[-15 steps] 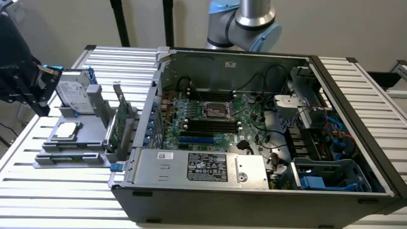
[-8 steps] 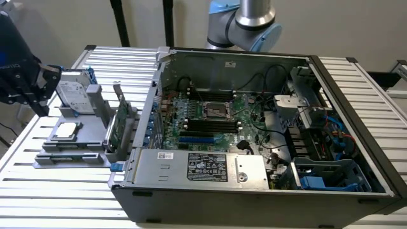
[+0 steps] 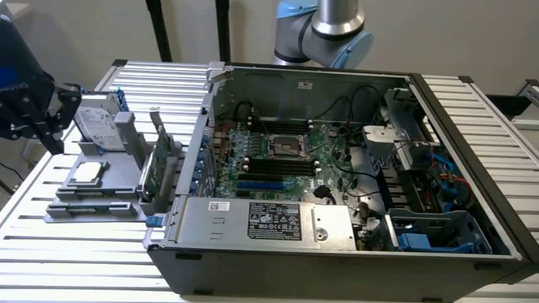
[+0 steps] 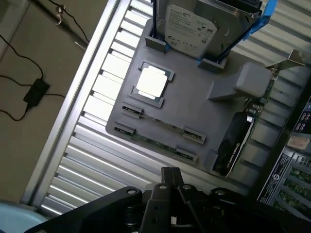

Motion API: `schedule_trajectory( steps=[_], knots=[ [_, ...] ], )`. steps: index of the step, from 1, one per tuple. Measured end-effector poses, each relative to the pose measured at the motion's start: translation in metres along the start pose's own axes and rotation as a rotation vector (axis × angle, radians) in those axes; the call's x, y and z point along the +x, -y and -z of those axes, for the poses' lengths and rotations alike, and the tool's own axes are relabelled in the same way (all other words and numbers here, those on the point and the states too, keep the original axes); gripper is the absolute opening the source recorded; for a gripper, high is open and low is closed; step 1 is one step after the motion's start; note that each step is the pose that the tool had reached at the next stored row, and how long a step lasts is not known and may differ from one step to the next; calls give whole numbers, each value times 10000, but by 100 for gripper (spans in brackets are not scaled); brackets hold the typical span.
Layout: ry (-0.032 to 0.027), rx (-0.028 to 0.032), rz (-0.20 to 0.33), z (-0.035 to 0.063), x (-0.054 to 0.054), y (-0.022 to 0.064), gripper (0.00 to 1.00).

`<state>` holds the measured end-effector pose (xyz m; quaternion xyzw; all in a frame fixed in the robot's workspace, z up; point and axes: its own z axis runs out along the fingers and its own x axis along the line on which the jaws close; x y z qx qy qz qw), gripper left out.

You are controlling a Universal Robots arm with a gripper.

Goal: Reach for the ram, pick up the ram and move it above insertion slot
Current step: 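Pick up the ram and move it above insertion slot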

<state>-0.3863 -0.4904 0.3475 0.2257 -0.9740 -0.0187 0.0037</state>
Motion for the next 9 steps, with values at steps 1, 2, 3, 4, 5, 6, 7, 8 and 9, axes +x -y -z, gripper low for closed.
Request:
schedule_trajectory(
  steps=[1, 2, 3, 4, 5, 6, 7, 8, 9],
  knots=[
    [-5, 0, 181, 0, 0, 0, 11],
    [-11, 1, 360, -1, 0, 0, 11],
    [-17, 1, 540, -1, 0, 0, 11],
    [-22, 1, 720, -1, 0, 0, 11],
    [-29, 1, 900, -1, 0, 0, 11],
    [-35, 1, 1096, -1, 0, 0, 11],
    [-41, 2, 1275, -2, 0, 0, 11],
    [-47, 2, 1456, -2, 0, 0, 11],
    [-53, 3, 1635, -2, 0, 0, 11]
  ],
)
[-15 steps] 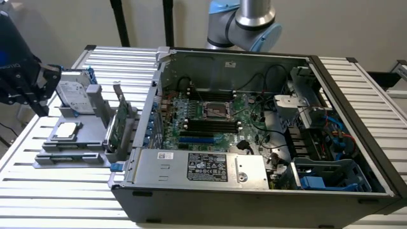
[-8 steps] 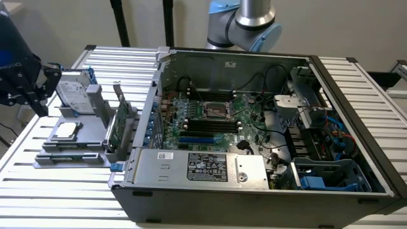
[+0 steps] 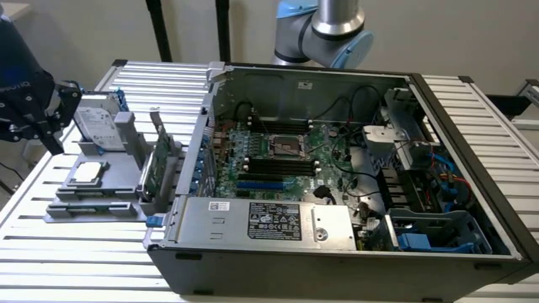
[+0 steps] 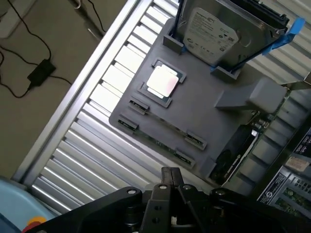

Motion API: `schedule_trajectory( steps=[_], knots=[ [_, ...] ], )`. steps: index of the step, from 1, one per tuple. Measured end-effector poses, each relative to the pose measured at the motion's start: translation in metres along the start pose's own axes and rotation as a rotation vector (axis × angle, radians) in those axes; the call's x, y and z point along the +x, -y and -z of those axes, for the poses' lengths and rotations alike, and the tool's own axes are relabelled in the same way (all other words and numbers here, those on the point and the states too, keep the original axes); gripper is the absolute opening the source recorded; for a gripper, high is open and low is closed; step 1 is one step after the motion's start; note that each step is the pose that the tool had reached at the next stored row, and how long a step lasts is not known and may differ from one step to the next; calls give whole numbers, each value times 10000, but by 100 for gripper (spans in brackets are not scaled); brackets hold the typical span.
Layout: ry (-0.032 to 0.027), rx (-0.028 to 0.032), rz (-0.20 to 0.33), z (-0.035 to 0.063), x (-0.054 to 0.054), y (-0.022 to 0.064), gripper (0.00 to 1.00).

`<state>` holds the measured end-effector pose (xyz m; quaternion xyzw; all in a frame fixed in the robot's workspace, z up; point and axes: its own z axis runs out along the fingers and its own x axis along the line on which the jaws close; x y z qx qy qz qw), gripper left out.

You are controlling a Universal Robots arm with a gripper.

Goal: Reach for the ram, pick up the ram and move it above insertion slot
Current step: 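Pick up the ram and move it above insertion slot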

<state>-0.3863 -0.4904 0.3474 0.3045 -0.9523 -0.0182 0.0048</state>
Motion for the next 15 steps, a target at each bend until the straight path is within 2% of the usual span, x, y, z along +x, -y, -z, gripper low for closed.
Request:
schedule_trajectory(
  steps=[15],
  knots=[
    [-86, 6, 2723, -3, 0, 0, 11]
  ],
)
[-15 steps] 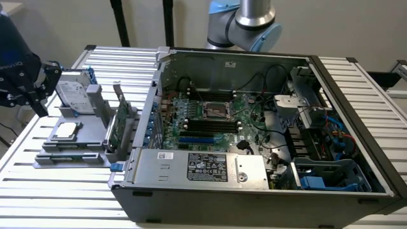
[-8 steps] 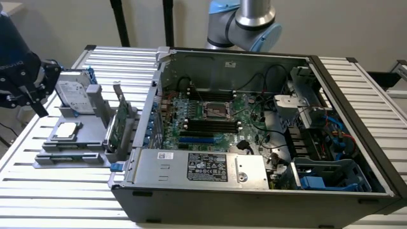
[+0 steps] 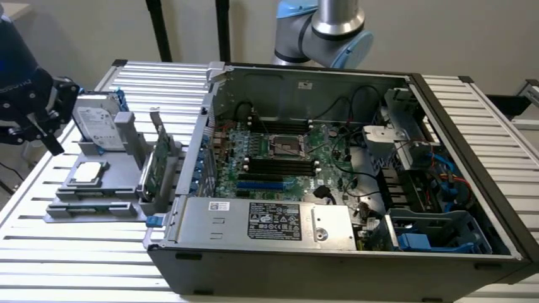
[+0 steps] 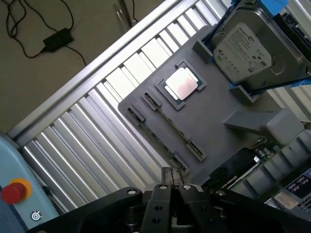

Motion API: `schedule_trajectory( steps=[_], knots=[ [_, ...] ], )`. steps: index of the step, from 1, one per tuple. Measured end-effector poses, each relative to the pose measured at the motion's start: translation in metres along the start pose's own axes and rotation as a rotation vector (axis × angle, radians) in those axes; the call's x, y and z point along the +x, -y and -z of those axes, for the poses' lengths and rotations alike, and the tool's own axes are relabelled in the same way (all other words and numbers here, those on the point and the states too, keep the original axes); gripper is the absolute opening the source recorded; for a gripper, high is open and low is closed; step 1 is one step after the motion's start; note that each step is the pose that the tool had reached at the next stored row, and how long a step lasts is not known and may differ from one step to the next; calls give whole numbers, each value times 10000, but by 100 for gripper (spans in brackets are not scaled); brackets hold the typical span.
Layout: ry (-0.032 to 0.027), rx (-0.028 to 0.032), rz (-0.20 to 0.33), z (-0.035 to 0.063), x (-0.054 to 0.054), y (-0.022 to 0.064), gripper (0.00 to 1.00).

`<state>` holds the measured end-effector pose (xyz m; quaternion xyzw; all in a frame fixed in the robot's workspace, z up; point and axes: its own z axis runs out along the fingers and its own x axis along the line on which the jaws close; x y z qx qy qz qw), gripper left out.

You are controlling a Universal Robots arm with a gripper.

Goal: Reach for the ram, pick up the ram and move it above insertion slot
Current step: 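Pick up the ram and move it above insertion slot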

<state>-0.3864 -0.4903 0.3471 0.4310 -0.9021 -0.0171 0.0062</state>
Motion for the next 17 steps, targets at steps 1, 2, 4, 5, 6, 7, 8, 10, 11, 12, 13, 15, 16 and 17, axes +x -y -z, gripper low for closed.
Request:
schedule_trajectory(
  steps=[1, 2, 4, 5, 6, 7, 8, 10, 11, 12, 13, 15, 16, 17],
  knots=[
    [-5, 1, 181, 0, 0, 0, 11],
    [-11, 2, 360, 0, 0, 0, 11],
    [-22, 4, 737, -1, 0, 1, 11],
    [-27, 5, 917, -1, 0, 1, 11],
    [-32, 6, 1096, -1, 0, 0, 11],
    [-37, 7, 1280, -1, 0, 0, 11],
    [-43, 9, 1462, -1, 0, 0, 11],
    [-50, 15, 1826, -3, 0, 1, 11],
    [-54, 18, 2007, -3, 0, 1, 11],
    [-57, 21, 2186, -4, 0, 1, 11],
    [-61, 25, 2367, -4, 0, 1, 11],
    [-67, 33, 2737, -6, 0, 1, 11],
    [-71, 37, 2916, -6, 0, 1, 11],
    [-75, 40, 3096, -7, 0, 1, 11]
  ],
)
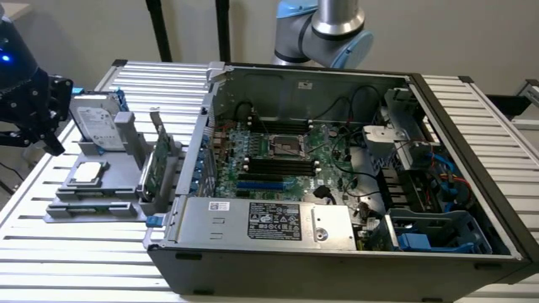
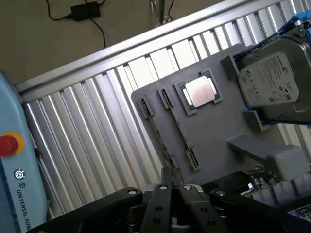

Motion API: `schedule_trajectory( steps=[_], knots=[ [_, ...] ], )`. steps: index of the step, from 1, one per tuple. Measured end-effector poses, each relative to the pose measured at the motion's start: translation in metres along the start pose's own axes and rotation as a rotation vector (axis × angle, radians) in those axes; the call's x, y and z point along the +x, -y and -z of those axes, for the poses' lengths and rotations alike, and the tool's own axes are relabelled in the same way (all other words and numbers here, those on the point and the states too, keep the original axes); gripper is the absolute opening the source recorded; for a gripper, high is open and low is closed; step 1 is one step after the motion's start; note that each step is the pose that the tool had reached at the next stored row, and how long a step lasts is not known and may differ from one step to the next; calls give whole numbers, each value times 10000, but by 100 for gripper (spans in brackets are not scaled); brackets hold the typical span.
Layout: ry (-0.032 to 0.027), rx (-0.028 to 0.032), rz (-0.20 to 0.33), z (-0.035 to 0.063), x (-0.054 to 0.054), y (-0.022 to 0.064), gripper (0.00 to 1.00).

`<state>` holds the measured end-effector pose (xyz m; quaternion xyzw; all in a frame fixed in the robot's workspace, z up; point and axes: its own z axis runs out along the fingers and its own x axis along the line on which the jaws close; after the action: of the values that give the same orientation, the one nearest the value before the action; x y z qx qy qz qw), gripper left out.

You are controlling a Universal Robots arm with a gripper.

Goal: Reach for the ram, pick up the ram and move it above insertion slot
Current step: 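Pick up the ram and move it above insertion slot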

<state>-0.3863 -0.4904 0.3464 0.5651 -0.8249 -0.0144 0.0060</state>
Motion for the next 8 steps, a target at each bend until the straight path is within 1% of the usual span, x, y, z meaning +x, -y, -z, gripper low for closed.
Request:
schedule_trajectory(
  steps=[8],
  knots=[
    [-26, 44, 1462, -5, 0, 0, 11]
  ],
)
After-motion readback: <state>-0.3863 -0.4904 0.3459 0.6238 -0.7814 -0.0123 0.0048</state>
